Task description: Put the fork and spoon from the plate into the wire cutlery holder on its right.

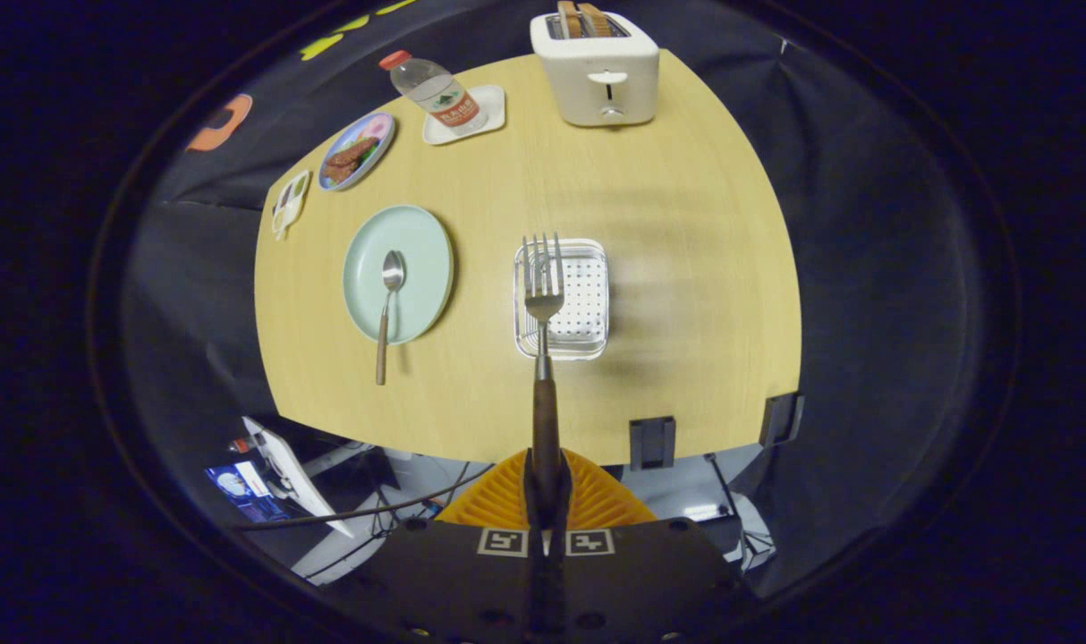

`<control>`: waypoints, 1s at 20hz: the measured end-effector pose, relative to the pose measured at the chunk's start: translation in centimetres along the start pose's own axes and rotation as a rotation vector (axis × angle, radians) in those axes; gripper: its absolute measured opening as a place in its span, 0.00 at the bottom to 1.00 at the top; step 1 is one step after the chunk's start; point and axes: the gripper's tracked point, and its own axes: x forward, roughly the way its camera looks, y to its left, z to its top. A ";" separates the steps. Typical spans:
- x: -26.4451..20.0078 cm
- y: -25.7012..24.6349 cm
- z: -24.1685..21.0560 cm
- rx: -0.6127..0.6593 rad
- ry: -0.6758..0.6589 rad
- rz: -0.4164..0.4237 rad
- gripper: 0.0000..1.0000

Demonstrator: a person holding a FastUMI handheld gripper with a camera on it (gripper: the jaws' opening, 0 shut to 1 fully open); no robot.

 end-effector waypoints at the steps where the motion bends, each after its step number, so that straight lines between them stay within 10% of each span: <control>1: 0.3 0.0 0.3 0.014 0.009 0.009 0.01; 20: 2.1 -0.1 4.3 0.158 0.062 0.024 0.19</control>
